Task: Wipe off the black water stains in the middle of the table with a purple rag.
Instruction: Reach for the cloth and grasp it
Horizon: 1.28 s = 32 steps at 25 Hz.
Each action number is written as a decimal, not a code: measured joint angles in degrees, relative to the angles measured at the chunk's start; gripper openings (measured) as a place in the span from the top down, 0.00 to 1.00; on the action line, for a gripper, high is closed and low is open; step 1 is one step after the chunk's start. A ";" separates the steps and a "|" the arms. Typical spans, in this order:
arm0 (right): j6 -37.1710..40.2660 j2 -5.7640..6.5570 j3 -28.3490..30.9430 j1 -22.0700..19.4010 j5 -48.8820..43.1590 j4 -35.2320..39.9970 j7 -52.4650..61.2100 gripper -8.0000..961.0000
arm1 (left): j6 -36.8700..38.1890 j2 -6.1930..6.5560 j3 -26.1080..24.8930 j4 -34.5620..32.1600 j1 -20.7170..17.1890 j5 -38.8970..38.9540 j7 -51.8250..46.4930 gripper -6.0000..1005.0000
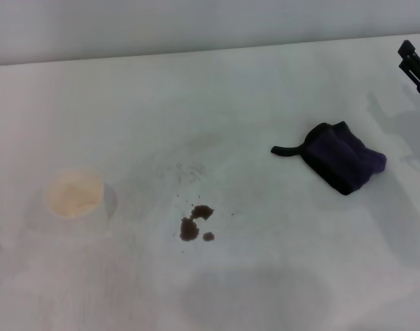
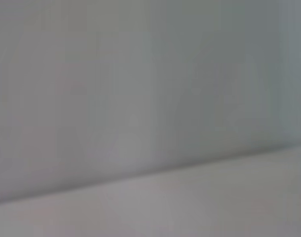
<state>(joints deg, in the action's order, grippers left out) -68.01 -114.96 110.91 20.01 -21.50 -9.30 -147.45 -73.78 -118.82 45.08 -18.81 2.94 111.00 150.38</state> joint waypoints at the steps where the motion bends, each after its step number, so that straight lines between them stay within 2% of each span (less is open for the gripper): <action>1: 0.24 0.13 -0.11 -0.15 -0.58 -0.58 1.68 0.12 | -0.52 -0.04 -1.61 -0.01 0.12 0.04 0.37 0.12; 4: 2.49 0.39 -0.13 -1.52 -4.60 -5.06 7.91 0.12 | -1.03 -0.11 -4.24 -0.09 0.58 0.26 1.17 0.12; 8: 8.51 0.43 -0.13 -4.79 -13.32 -15.16 19.73 0.12 | -1.17 -0.16 -5.99 -0.15 1.27 2.44 1.83 0.12; 13: 14.45 0.64 0.02 -8.51 -29.47 -29.09 39.81 0.12 | -1.91 -0.12 -6.36 -0.13 2.16 7.23 3.42 0.12; 21: 14.89 1.08 0.45 -12.42 -55.79 -51.81 73.18 0.13 | -1.56 -0.09 -6.41 -0.10 3.77 11.25 3.28 0.12; 26: 11.39 1.81 1.26 -10.75 -76.58 -66.76 95.12 0.13 | -1.30 -0.05 -6.42 0.57 5.30 14.85 2.14 0.12; 28: 7.12 1.92 2.56 -8.55 -84.88 -71.64 103.80 0.13 | -0.83 -0.06 -6.41 0.58 5.79 15.02 0.50 0.12; 32: -1.13 1.77 3.89 -3.12 -96.74 -76.97 113.84 0.13 | -0.44 0.02 -6.31 0.30 6.08 14.76 -0.75 0.12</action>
<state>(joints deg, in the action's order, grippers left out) -69.13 -113.19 114.79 16.90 -118.24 -86.27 -33.61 -74.22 -118.80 38.77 -18.51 9.01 125.75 149.63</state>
